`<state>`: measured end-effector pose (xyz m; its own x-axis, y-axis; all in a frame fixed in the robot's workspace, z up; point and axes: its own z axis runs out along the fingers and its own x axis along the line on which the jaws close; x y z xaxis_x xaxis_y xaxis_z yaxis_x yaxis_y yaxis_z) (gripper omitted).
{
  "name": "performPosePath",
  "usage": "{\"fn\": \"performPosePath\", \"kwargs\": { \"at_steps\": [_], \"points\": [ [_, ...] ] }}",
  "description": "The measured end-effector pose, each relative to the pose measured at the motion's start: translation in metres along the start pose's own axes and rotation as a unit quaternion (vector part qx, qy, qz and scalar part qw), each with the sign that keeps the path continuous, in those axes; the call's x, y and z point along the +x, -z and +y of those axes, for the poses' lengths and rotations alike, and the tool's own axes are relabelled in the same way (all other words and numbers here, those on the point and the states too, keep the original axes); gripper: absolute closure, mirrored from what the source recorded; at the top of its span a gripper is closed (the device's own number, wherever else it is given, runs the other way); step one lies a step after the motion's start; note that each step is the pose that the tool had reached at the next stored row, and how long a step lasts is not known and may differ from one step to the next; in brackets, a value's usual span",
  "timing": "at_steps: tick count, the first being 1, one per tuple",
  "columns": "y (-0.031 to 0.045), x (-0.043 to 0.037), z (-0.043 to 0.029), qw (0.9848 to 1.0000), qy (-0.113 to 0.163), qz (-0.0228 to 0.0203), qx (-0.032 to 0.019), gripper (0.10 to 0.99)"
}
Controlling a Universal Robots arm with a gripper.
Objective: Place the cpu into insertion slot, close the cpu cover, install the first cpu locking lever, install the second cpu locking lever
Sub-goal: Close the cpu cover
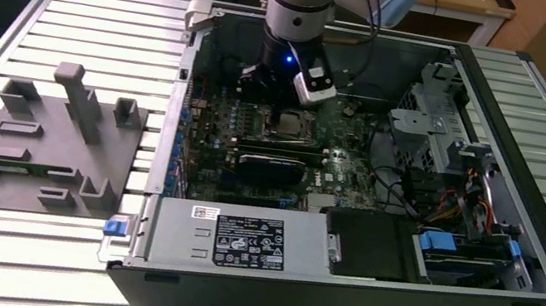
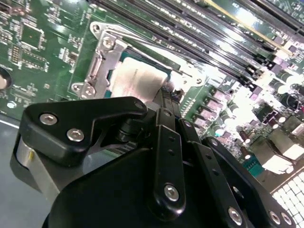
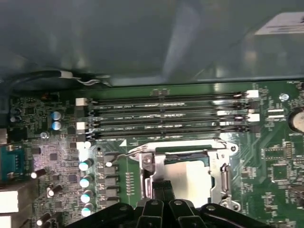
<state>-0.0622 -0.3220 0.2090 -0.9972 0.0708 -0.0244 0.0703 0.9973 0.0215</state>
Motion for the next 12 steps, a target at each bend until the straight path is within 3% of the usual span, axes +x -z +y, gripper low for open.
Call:
{"fn": "performPosePath", "kwargs": {
  "at_steps": [12],
  "points": [
    [-0.0070,0.0055,-0.0009,1.0000,0.000,0.0001,0.0001,0.980]
  ]
}}
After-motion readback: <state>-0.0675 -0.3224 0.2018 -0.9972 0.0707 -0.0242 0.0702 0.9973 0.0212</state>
